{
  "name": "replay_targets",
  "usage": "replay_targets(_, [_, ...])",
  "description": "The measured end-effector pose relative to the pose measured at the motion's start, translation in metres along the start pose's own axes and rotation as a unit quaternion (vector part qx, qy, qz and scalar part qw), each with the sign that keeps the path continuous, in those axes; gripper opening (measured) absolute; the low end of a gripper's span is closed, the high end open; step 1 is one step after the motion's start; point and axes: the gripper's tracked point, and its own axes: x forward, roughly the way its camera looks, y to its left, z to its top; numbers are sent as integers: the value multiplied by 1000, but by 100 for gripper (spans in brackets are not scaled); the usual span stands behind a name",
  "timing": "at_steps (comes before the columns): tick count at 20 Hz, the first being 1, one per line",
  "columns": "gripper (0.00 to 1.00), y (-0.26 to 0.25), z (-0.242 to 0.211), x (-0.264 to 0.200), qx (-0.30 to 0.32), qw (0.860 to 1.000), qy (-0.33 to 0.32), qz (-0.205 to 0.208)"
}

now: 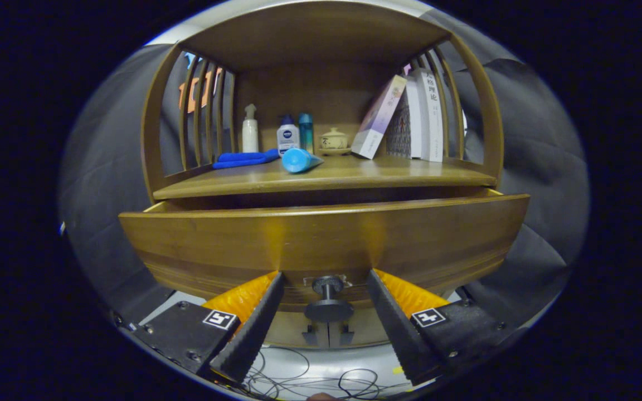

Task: Pull open the drawer, take out the items inside it, and place them on the countertop above the cabinet.

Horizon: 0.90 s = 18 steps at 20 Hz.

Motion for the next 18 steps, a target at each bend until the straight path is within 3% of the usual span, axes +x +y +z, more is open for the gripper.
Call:
replay_targets(5, [99, 2, 15, 37, -11, 1000, 7, -9])
replay_targets(11, [99, 5, 16, 44, 6, 1000, 22, -7])
replay_targets(14, [100, 3, 6, 32, 18, 999, 46, 6])
replay_targets(18, [99, 11, 9, -10, 16, 999, 25, 34])
